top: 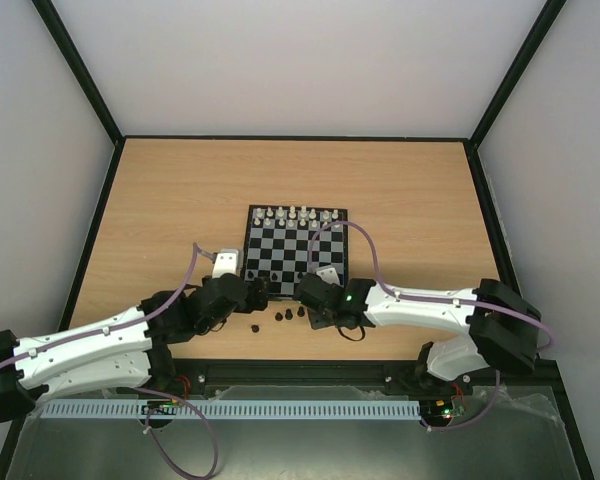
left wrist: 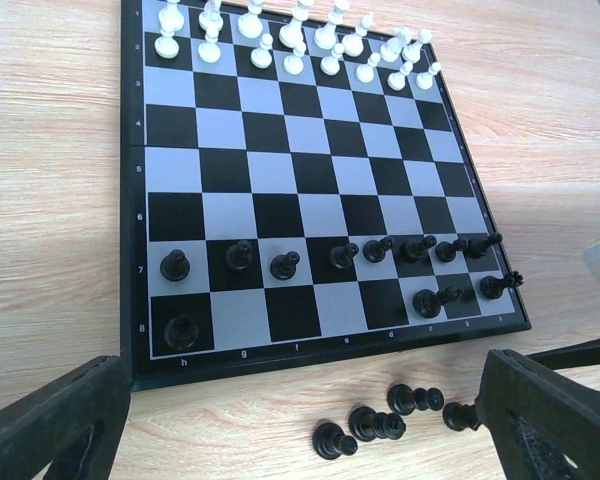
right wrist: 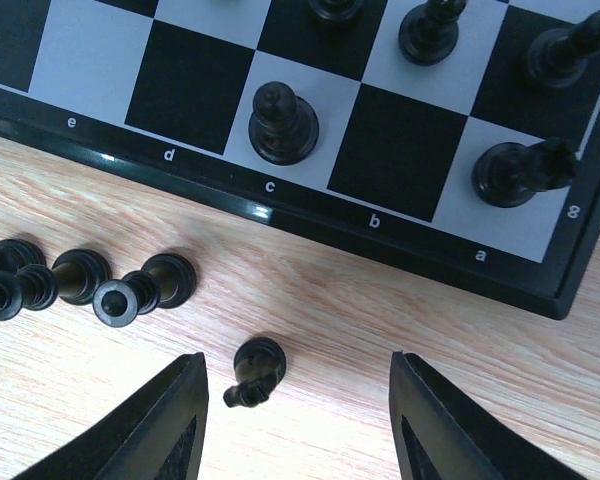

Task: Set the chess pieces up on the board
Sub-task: Pick up the chess piece at the center of the board.

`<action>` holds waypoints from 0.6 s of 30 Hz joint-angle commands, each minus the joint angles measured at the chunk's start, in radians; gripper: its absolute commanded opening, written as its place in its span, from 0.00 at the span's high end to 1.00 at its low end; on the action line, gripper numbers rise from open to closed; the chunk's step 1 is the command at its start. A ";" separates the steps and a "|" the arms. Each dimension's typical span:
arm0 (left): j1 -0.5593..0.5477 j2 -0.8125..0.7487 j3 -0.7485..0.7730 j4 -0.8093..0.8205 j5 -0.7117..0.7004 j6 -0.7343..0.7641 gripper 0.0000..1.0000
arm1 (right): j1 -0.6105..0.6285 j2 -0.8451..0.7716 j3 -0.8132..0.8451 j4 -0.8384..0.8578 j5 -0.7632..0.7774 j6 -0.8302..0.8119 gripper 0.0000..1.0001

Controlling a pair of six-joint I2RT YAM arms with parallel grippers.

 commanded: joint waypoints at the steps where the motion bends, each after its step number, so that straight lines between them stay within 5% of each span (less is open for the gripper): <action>1: 0.013 -0.029 -0.018 -0.023 -0.002 0.013 0.01 | 0.007 0.037 0.030 -0.001 0.001 -0.003 0.50; 18: 0.032 -0.056 -0.038 -0.016 0.012 0.029 0.01 | 0.020 0.128 0.025 0.043 -0.038 0.001 0.66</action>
